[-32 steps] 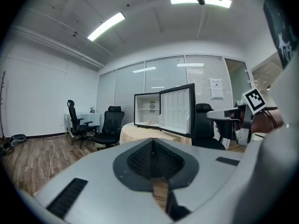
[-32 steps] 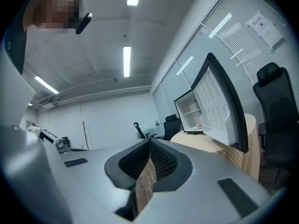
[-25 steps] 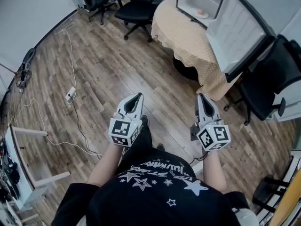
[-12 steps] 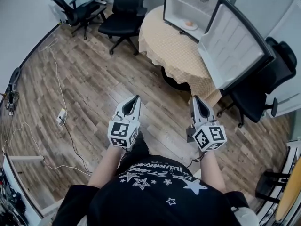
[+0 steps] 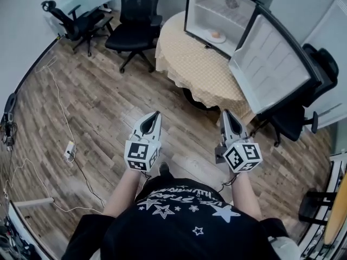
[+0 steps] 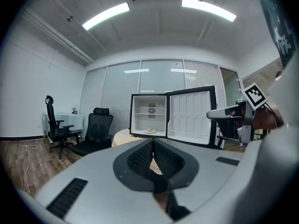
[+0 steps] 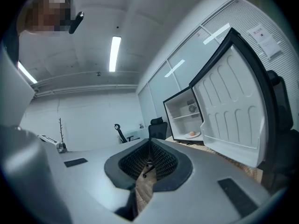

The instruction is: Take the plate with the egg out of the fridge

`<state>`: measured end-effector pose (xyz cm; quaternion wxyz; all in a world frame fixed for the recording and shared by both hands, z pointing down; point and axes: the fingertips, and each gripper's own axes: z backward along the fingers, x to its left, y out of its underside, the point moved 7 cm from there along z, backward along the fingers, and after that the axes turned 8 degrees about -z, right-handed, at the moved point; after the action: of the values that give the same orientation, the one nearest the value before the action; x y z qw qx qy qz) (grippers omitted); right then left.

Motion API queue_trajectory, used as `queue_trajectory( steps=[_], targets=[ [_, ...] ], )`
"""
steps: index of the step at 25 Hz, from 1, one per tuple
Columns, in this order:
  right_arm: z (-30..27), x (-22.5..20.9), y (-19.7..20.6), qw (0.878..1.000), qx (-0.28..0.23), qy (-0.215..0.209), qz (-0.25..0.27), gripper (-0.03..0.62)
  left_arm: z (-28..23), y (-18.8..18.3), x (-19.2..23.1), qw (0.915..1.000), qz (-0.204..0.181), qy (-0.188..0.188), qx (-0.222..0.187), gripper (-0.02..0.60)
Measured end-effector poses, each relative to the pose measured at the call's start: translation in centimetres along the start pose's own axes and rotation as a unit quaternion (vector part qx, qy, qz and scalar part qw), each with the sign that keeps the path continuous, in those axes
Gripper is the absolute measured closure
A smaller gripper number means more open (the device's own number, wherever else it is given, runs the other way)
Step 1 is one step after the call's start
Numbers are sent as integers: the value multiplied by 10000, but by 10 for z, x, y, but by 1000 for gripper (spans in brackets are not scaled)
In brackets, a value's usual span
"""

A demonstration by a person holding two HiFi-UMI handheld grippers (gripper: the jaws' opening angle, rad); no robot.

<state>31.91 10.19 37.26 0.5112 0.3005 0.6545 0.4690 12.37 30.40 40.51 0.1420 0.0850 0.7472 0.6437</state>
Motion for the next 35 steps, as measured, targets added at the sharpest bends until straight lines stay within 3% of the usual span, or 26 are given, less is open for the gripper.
queue_trajectory(
  steps=[14, 35],
  targets=[
    [-67, 20, 15, 9984, -124, 460, -300, 563, -25, 7, 78, 9994, -64, 349, -23, 575],
    [-159, -8, 24, 9968, 48, 599, -528, 563, -76, 25, 134, 9994, 72, 239, 228, 575]
  ],
)
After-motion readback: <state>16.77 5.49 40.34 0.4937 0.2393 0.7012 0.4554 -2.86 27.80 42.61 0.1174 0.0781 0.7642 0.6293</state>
